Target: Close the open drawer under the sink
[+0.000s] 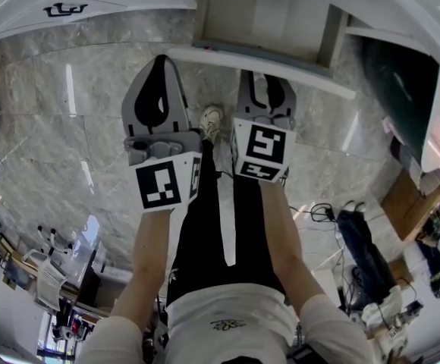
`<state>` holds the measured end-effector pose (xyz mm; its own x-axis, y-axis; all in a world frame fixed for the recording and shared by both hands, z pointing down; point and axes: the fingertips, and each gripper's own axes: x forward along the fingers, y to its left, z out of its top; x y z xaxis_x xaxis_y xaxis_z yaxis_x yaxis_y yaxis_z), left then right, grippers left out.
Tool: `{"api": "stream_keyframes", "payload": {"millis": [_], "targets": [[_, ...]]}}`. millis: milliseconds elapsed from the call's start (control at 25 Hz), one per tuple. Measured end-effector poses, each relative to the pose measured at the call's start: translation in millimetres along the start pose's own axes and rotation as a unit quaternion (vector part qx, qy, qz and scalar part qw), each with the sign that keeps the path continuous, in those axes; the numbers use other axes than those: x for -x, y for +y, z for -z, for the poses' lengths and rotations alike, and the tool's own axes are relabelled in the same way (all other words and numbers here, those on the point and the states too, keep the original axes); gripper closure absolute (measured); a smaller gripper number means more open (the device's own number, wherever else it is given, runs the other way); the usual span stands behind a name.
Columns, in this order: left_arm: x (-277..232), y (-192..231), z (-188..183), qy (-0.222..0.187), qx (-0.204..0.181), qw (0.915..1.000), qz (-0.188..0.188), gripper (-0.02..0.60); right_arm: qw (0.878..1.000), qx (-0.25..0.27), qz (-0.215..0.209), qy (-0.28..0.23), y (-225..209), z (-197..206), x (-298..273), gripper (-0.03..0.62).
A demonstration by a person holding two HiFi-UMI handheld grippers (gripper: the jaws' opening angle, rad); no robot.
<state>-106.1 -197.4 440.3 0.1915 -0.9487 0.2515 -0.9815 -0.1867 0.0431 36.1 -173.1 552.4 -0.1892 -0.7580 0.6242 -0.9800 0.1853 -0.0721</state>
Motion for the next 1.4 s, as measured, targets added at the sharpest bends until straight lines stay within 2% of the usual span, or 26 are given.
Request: {"api": "stream_keyframes", "payload": {"millis": [600,1120,1400], "targets": [[-4,1,10,0.019,0.004,0.9998,0.006,0.563,1.0,0.012,0.009,-0.019,-12,-27,-30,0.457],[-8,4,16,0.022,0.006,0.9997,0.007,0.563,1.0,0.02,0.017,-0.015,-26,-42,-57,0.457],[-10,5,15,0.02,0.012,0.9997,0.01,0.563,0.999,0.024,0.013,-0.031,-28,-53,-66,0.457]]}}
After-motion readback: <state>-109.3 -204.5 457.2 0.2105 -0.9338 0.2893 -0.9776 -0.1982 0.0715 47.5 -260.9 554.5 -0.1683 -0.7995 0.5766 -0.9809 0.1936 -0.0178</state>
